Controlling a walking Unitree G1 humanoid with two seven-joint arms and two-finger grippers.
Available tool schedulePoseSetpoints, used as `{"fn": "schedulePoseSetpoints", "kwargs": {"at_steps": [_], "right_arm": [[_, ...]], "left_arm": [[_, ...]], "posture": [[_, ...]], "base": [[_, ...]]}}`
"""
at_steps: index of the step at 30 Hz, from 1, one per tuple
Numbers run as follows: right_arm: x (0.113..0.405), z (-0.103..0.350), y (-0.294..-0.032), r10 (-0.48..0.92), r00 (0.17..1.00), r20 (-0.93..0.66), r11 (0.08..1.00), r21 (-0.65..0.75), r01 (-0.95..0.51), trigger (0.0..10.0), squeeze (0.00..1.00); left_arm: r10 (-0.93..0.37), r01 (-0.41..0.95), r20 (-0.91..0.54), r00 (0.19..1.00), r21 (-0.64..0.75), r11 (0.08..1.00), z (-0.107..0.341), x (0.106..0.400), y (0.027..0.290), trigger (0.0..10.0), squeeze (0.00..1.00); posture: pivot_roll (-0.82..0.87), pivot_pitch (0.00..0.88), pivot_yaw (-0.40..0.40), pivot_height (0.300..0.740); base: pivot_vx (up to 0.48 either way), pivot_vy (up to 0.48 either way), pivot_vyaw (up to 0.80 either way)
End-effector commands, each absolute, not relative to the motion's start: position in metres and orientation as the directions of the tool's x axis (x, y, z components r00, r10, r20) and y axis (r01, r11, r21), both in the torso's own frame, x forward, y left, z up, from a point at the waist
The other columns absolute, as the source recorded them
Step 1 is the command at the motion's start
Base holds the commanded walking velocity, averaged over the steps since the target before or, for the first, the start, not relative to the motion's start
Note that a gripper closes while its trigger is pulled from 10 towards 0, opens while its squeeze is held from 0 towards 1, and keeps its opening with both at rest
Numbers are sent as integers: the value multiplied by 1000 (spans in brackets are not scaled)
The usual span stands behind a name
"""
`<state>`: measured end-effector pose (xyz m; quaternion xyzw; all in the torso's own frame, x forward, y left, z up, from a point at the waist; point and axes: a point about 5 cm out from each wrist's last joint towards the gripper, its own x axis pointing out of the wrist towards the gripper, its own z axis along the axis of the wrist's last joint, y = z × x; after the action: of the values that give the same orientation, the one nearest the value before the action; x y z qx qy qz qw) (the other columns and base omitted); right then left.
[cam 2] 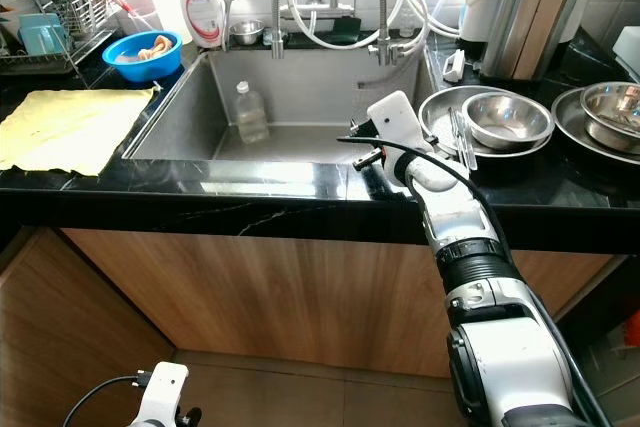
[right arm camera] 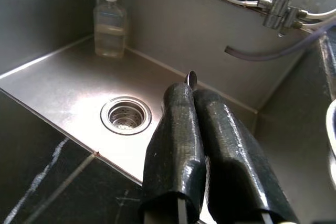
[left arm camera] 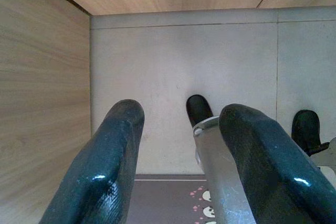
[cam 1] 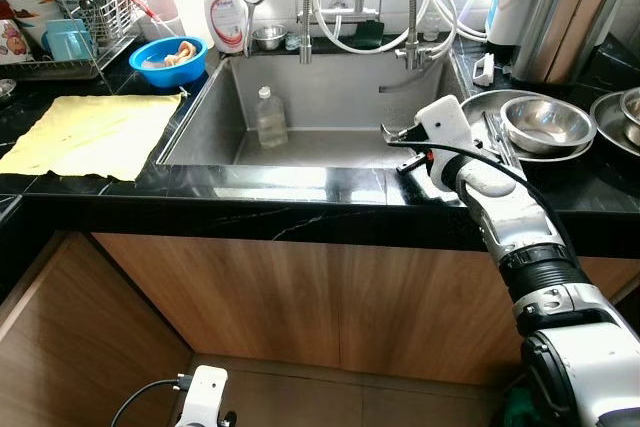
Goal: Kitchen organization
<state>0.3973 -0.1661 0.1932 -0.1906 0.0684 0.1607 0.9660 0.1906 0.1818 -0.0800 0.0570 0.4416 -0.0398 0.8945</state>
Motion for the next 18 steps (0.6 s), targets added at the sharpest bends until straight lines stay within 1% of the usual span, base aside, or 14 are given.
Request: {"fn": "schedulePoseSetpoints", "kwargs": {"at_steps": [1, 5, 8, 9, 10, 14, 15, 16, 17, 18], "right_arm": [[398, 195, -162, 295, 939, -178, 873, -349, -340, 10000, 0], [397, 192, -161, 292, 938, -186, 867, -363, -341, 10000, 0], [397, 190, -164, 271, 946, -179, 879, -355, -319, 10000, 0], [398, 190, -166, 255, 951, -174, 890, -341, -301, 10000, 608], [398, 190, -167, 251, 952, -173, 893, -338, -297, 10000, 1000], [398, 188, -167, 243, 953, -178, 891, -347, -292, 10000, 1000], [398, 188, -167, 243, 953, -178, 890, -349, -292, 10000, 792], [398, 188, -167, 244, 953, -178, 890, -350, -293, 10000, 192], [397, 188, -166, 245, 953, -178, 889, -351, -294, 10000, 192], [397, 188, -166, 243, 955, -172, 886, -361, -291, 10000, 0]], "left_arm": [[-10, 132, -805, 593, 85, 988, -82, 185, 187, 10000, 0], [-7, 130, -804, 595, 88, 988, -82, 185, 189, 10000, 0], [-2, 124, -803, 596, 89, 988, -82, 186, 190, 10000, 0], [-1, 121, -803, 596, 88, 989, -82, 185, 190, 10000, 0], [0, 120, -803, 596, 88, 989, -82, 185, 190, 10000, 0], [2, 117, -807, 591, 88, 989, -82, 184, 191, 10000, 0], [2, 117, -807, 591, 88, 989, -82, 183, 191, 10000, 0], [2, 117, -807, 590, 88, 989, -83, 183, 192, 10000, 0], [3, 116, -807, 590, 88, 989, -83, 183, 192, 10000, 0], [3, 116, -807, 591, 88, 989, -83, 183, 192, 10000, 0]], "posture": [[-165, 0, 89, 740], [-162, 0, 93, 740], [-155, 0, 90, 740], [-152, 0, 90, 740], [-152, 0, 90, 740], [-152, 0, 93, 740], [-152, 0, 93, 740], [-150, 0, 94, 740], [-150, 0, 94, 740], [-152, 0, 96, 740]], "base": [[0, 0, 0], [0, 0, 0], [0, 0, 0], [0, 0, 0], [0, 0, 0], [0, 0, 0], [0, 0, 0], [0, 0, 0], [0, 0, 0], [0, 0, 0]]}}
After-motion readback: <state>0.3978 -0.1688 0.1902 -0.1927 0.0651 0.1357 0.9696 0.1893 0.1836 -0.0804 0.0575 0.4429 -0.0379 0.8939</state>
